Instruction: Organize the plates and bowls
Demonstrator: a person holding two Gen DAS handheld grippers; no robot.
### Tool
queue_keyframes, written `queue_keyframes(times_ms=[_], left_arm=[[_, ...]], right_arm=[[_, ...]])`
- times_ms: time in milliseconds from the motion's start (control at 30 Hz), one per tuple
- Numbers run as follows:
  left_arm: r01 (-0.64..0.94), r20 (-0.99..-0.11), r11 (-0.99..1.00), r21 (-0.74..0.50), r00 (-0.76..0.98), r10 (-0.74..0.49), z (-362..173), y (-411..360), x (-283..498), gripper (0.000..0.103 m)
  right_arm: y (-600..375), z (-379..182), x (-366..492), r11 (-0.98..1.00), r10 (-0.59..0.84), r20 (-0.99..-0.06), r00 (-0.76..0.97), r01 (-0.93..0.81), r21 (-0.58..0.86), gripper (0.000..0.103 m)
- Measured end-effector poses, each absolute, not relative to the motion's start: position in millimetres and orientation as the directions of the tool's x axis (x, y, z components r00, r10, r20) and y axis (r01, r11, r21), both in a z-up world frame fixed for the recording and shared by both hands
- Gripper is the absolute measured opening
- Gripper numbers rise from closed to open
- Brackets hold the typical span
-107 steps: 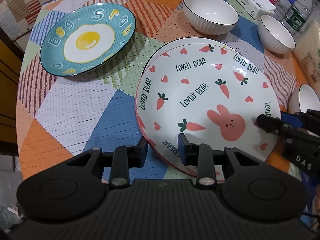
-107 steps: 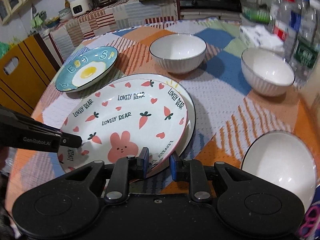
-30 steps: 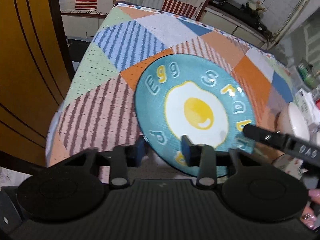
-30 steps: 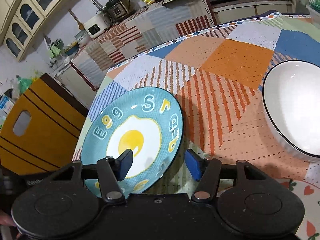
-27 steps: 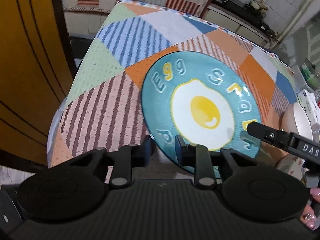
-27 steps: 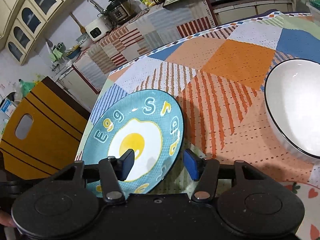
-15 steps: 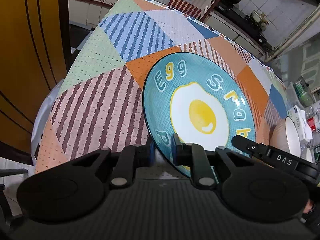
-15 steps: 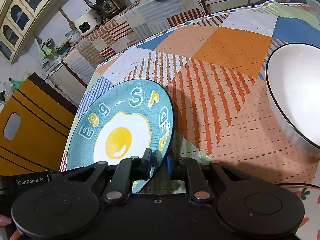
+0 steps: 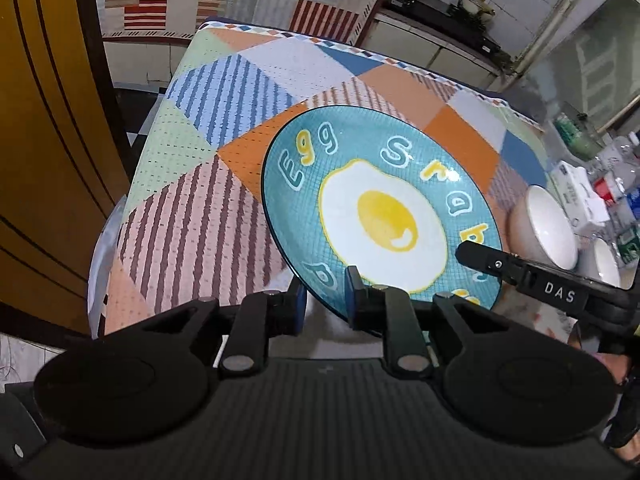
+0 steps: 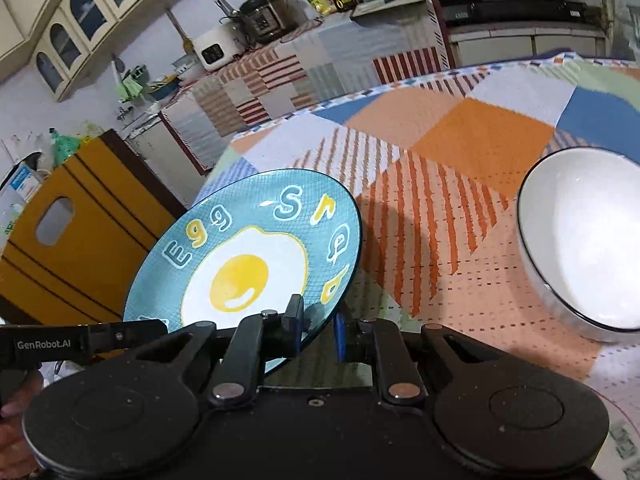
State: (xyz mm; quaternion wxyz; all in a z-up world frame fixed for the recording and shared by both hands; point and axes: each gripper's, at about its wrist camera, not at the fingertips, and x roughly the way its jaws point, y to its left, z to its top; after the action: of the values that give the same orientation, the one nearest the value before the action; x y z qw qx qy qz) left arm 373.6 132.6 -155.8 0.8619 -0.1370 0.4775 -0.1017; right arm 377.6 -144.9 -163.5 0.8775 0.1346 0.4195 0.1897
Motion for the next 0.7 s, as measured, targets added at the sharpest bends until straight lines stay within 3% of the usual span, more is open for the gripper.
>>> queue_keyframes(times_ms=[433,700], left_arm=[[0.162,-0.746,0.929,-0.334,0.557,-0.365,-80.6,97.6,297.0,0.017],[0.234,-0.736,0.918,-0.321,0.548,-0.397,-69.5,58.1,248.4,0.017]], right_arm=[[-186.1,-96.8,289.8,0.879,0.456,-0.586,0.67,-0.236,0.415,0.021],[-217.5,-84.8,227.3,0.9,0.401,-0.569,0.718,-0.191,0.393,0.021]])
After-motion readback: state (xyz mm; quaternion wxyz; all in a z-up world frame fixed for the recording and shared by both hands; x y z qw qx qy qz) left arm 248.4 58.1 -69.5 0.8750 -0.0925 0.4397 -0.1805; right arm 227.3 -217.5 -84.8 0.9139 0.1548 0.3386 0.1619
